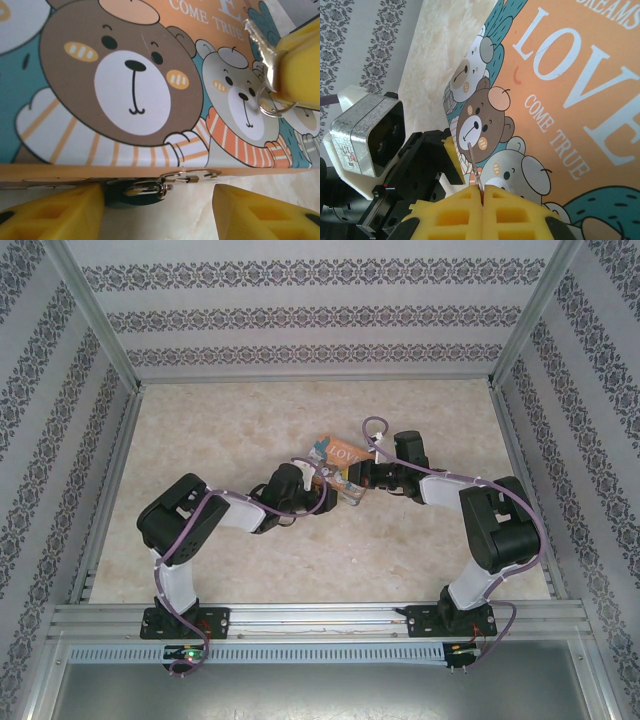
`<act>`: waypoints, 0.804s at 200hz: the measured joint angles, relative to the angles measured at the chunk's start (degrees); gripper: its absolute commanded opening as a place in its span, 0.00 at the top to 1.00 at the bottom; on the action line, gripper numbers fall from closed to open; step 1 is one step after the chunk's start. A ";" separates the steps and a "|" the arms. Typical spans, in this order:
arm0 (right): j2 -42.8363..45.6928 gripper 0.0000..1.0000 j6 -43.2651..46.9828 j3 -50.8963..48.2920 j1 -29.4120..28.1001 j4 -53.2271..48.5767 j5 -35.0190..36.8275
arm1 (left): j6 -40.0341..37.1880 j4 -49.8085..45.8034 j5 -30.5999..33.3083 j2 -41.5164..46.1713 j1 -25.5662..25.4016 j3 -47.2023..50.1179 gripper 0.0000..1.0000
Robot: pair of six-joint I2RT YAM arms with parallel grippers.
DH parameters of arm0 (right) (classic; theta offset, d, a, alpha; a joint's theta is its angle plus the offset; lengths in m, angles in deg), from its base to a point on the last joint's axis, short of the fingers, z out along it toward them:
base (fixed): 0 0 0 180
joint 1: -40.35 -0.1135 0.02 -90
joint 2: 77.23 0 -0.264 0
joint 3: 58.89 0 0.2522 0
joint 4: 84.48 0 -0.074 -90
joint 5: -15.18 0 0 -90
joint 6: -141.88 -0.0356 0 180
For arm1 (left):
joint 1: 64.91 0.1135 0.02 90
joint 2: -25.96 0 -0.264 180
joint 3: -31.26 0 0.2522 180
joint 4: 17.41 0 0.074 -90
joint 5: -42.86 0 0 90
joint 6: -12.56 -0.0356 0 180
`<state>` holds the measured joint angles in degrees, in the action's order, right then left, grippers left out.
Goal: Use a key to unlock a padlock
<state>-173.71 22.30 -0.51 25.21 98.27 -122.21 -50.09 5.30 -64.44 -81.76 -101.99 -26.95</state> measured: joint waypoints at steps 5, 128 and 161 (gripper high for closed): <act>0.00 1.00 0.00 0.00 0.00 0.00 0.00 | 0.00 0.02 -0.02 -0.20 0.00 -0.13 0.43; 0.02 1.00 0.00 0.24 0.00 -0.28 0.50 | 0.96 1.11 -0.61 -2.29 0.02 -1.09 0.53; 0.02 1.00 0.00 0.31 0.00 -0.44 0.76 | 1.55 1.95 -0.59 -2.84 0.02 -1.20 0.56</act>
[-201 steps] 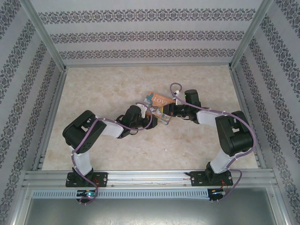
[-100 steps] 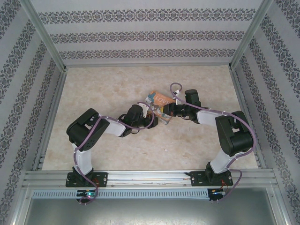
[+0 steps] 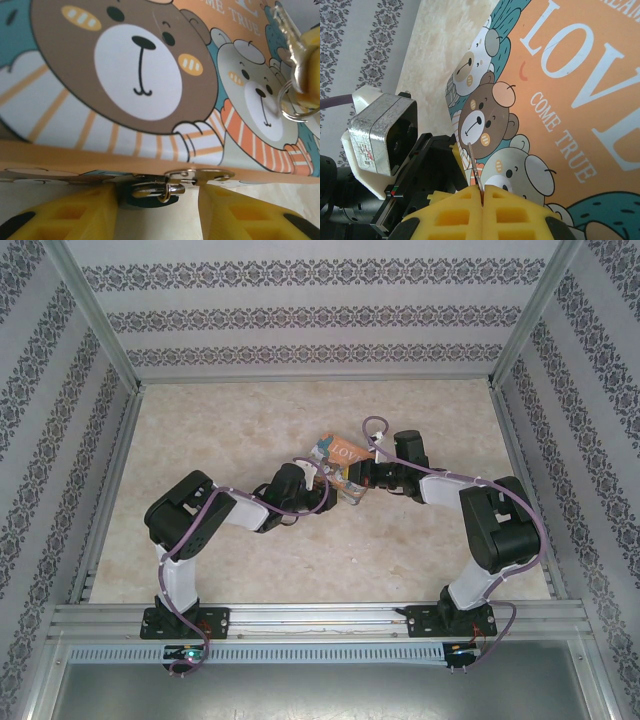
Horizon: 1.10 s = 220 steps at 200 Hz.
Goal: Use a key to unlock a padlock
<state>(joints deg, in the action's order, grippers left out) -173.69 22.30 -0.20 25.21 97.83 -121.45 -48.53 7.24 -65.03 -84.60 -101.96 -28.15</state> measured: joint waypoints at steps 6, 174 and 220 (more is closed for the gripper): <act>0.00 1.00 0.00 0.09 0.00 -0.04 0.07 | 0.02 0.07 -0.02 -0.09 0.00 -0.09 0.56; -0.04 1.00 -0.02 0.85 -0.13 -1.36 0.96 | -1.55 -2.34 -0.07 -0.83 -0.02 -2.12 0.58; -0.04 1.00 -0.04 1.07 -0.50 -1.60 1.42 | -3.08 -5.07 -0.07 -0.96 -0.02 -3.48 0.62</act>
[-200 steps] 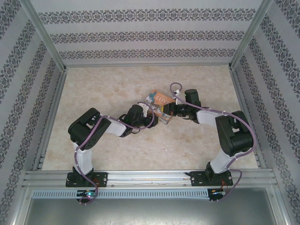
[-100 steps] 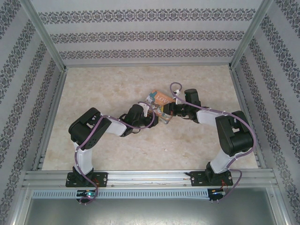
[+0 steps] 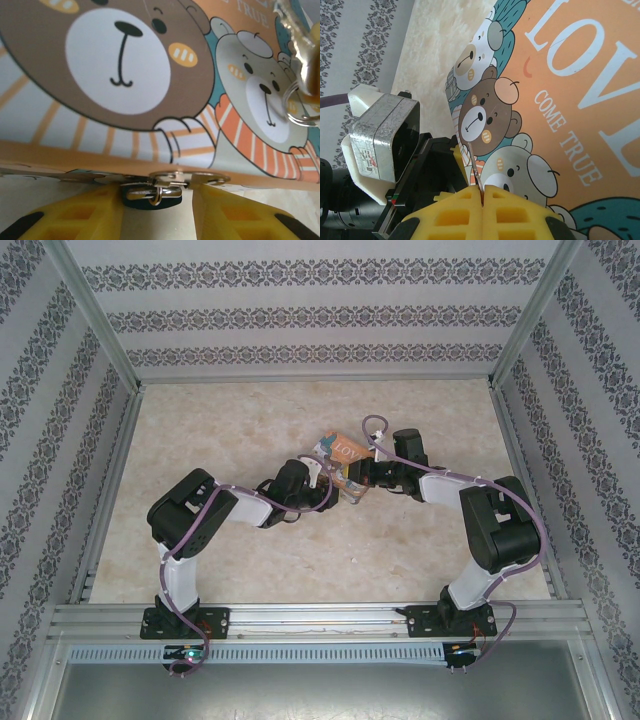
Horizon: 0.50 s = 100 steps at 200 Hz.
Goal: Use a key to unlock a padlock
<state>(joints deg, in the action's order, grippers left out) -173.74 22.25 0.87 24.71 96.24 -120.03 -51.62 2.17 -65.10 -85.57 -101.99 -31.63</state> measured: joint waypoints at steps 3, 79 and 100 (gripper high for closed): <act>0.00 1.00 -0.02 0.00 0.00 -0.02 0.04 | -0.02 0.00 0.00 -0.02 0.00 -0.04 0.62; 0.11 1.00 -0.48 0.13 -0.28 -0.15 0.61 | -0.13 -0.59 0.00 -0.20 0.00 -0.35 0.71; 0.59 1.00 -0.83 0.11 -0.28 -0.44 1.49 | -0.11 -1.20 -0.07 -0.17 0.00 -0.68 0.72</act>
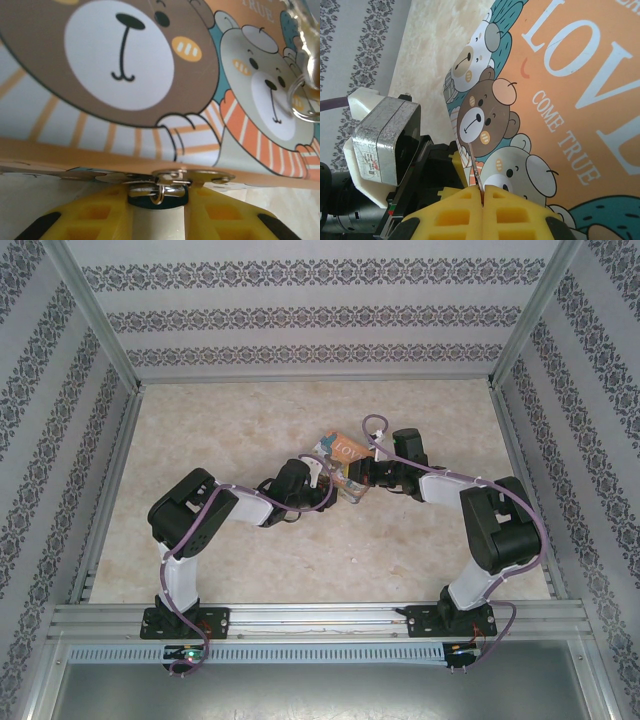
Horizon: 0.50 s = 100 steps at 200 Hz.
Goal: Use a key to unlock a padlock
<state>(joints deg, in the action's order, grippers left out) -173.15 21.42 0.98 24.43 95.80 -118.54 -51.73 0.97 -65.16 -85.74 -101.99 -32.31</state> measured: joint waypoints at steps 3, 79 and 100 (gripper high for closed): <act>0.13 1.00 0.00 0.00 0.00 -0.11 0.15 | 0.02 -0.04 -0.04 0.00 0.00 -0.04 0.72; 14.08 1.00 0.31 -6.64 0.55 -1.18 3.85 | 5.31 -6.27 -3.74 2.89 -0.07 -0.15 0.75; 19.30 1.00 2.05 -10.36 0.83 -0.74 4.37 | 7.67 -9.03 -4.96 3.96 -0.07 -0.59 0.76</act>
<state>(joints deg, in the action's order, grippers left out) -153.85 23.48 -9.38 25.26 95.06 -114.17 -44.05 -8.06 -70.13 -81.78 -102.05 -32.90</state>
